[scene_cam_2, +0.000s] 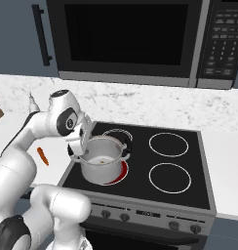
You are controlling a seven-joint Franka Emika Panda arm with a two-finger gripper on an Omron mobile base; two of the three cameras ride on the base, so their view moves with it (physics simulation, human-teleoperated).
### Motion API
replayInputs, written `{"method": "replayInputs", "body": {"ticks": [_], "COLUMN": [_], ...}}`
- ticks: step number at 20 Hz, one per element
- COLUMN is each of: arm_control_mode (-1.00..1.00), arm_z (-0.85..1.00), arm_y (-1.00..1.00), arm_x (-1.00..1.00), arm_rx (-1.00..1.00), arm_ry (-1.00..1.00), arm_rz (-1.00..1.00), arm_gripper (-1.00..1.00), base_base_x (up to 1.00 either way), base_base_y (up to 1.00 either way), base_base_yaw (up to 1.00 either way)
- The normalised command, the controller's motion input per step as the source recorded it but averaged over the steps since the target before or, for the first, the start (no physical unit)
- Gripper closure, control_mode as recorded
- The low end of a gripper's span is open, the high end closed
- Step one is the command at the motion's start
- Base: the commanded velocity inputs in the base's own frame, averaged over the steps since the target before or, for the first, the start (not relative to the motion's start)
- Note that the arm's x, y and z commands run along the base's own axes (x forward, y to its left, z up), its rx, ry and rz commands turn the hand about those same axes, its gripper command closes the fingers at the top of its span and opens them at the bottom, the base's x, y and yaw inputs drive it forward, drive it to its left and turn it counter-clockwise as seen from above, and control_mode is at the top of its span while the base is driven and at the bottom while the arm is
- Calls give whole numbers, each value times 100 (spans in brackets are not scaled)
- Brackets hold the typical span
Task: Put the onion and carrot in the pot. Retrieve the spatula and lightly stir the vegetables in the pot.
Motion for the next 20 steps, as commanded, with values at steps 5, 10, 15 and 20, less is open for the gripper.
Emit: {"method": "replayInputs", "body": {"ticks": [5, 10, 15, 20], "arm_control_mode": [-100, -100, -100, -100], "arm_z": [23, 15, 12, 0], "arm_y": [83, 100, 100, 87], "arm_x": [-88, -56, 0, 37], "arm_rx": [-2, -7, 0, -1], "arm_ry": [5, 5, 17, 16], "arm_rz": [26, 44, 60, 58], "arm_gripper": [-100, -100, -100, -100], "base_base_x": [0, 0, 0, 0], "base_base_y": [0, 0, 0, 0], "base_base_yaw": [0, 0, 0, 0]}}
